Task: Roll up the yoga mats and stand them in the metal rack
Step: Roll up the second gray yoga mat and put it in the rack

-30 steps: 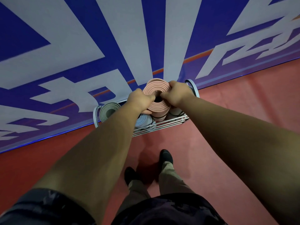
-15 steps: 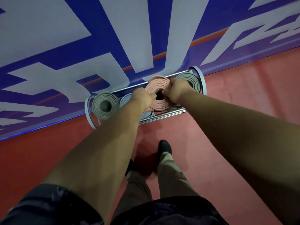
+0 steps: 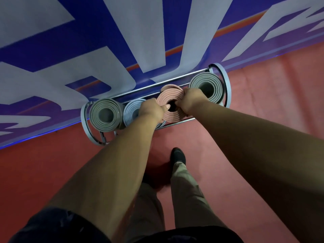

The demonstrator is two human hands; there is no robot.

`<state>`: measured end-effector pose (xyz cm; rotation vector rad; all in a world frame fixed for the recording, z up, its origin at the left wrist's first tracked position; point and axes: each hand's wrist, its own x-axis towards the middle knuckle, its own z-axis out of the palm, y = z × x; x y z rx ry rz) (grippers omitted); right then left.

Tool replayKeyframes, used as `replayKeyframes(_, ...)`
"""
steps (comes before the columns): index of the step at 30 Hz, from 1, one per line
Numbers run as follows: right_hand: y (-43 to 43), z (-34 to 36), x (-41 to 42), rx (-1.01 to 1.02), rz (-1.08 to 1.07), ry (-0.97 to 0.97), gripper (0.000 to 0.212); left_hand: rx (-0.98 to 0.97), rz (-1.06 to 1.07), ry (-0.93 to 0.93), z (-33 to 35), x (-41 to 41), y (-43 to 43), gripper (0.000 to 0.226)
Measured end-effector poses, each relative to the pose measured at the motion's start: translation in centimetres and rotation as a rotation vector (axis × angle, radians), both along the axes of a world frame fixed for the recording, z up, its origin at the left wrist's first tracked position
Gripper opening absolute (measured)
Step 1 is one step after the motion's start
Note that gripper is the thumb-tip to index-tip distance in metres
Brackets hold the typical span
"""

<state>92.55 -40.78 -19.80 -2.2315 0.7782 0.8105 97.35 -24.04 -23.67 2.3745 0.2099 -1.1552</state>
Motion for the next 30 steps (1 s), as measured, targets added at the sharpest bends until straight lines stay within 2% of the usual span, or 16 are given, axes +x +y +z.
replayKeyframes(4, 0.6, -1.3, 0.0, -0.064, 0.029, 0.017, 0.040, 0.180, -0.215, -0.108, 1.1, -0.4, -0.5, 0.069)
replayKeyframes(7, 1.0, -1.5, 0.3, -0.145, 0.059, 0.042, 0.047, 0.243, -0.278, -0.135, 1.0, -0.1, -0.6, 0.075)
replayKeyframes(12, 1.6, -2.2, 0.0, -0.257, 0.085, 0.040, 0.044, 0.381, -0.356, -0.241, 1.0, -1.0, -1.2, 0.079)
replayKeyframes(17, 1.8, -3.0, -0.6, -0.284, 0.076, 0.006, 0.049, 0.287, -0.317, -0.262, 1.0, -1.2, -0.8, 0.073)
replayKeyframes(19, 2.0, -2.8, -0.9, -0.256, 0.041, 0.017, 0.051, 0.216, -0.283, -0.239, 1.5, -1.0, -0.1, 0.062)
replayKeyframes(21, 2.2, -1.7, -1.5, -0.267, 0.050, 0.012, 0.049, 0.164, -0.331, -0.240, 2.4, -1.3, 0.6, 0.055)
replayKeyframes(25, 3.3, 0.8, -2.7, -0.305, 0.155, 0.040, 0.049, 0.102, -0.459, -0.197, 4.9, -3.0, 2.4, 0.055)
replayKeyframes(28, 4.3, 5.3, -2.8, -0.298, 0.252, 0.058, 0.052, 0.113, -0.550, -0.174, 8.2, -4.0, 3.8, 0.047)
replayKeyframes(30, 5.1, 10.0, -2.6, -0.231, 0.344, 0.087, 0.045, 0.108, -0.569, -0.141, 11.3, -4.3, 4.6, 0.050)
